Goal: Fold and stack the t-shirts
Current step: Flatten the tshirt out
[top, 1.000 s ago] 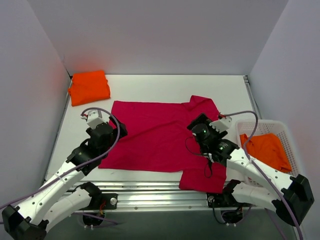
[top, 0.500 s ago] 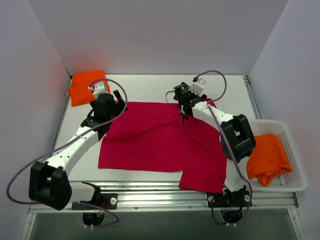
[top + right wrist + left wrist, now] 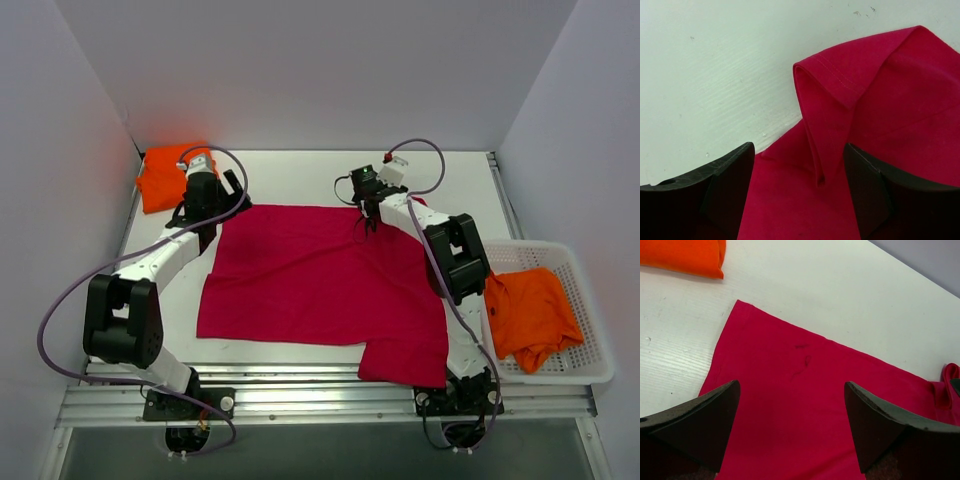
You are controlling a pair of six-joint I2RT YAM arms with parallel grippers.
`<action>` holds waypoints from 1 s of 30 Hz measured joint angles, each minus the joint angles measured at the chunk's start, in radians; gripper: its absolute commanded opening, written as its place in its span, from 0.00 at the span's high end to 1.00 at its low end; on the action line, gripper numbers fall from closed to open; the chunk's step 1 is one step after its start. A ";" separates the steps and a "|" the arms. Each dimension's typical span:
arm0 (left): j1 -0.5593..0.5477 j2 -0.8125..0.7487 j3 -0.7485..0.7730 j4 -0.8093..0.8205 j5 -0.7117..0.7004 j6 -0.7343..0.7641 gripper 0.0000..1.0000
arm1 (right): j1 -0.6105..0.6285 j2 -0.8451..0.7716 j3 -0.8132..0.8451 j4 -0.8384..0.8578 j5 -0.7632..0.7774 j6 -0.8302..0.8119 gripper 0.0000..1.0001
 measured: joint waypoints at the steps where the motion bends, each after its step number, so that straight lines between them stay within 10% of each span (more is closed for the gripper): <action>1: 0.002 0.004 0.000 0.004 0.008 0.000 0.06 | -0.002 0.003 0.000 0.001 -0.003 0.000 0.44; 13: 0.018 0.046 0.003 0.040 0.048 -0.001 0.06 | -0.008 0.032 -0.039 0.002 -0.023 0.011 0.58; 21: 0.018 0.062 0.017 0.048 0.063 -0.002 0.06 | -0.024 0.032 -0.065 0.011 -0.024 0.015 1.00; 30: 0.021 0.068 0.017 0.049 0.063 -0.001 0.06 | -0.032 0.035 -0.060 0.018 -0.024 0.027 1.00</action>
